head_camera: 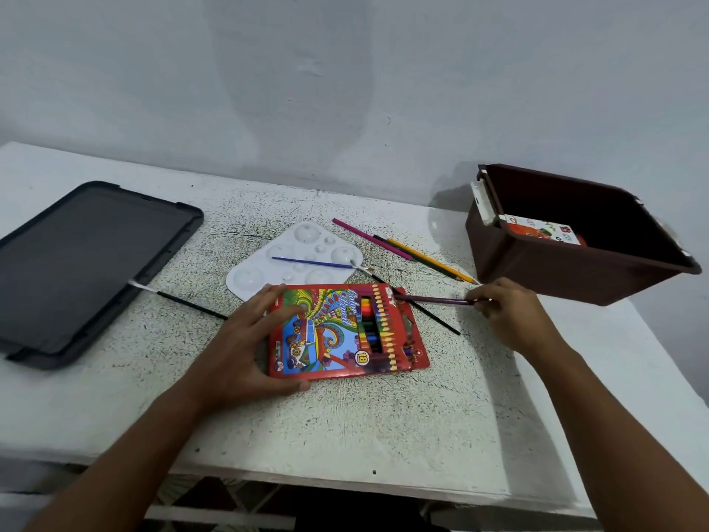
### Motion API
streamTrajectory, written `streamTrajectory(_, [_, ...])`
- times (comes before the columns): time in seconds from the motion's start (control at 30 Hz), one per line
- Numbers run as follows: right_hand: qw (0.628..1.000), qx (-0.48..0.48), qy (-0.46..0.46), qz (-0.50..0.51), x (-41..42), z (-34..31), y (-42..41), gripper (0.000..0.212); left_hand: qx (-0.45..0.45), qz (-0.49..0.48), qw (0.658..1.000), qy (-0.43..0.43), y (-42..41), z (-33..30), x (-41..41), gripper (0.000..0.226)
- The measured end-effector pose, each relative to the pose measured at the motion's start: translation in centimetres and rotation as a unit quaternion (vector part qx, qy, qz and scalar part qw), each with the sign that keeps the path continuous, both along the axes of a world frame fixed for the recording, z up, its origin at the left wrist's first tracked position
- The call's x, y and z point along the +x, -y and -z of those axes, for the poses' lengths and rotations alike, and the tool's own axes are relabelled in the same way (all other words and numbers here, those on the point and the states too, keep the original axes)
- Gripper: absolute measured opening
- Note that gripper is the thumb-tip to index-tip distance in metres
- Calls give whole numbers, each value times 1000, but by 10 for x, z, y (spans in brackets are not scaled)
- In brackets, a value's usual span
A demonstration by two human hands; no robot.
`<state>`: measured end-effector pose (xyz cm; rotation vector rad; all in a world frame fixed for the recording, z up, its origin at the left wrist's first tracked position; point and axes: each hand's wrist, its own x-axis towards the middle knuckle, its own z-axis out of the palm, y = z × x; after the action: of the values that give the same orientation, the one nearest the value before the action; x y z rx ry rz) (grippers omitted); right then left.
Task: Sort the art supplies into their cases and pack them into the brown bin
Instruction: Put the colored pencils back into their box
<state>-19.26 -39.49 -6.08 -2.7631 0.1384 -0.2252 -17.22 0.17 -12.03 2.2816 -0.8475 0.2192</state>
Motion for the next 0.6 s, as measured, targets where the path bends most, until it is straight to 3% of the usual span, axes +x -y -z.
streamTrajectory(0.33, [995,67,-9,-73,38,16,-83,20,2,-4,1000,-5,0,-1,-1,94])
streamTrajectory(0.6, [990,123,-18,-68,39,24,-80,21,2,-9,1000,-18,0,-3,-2,94])
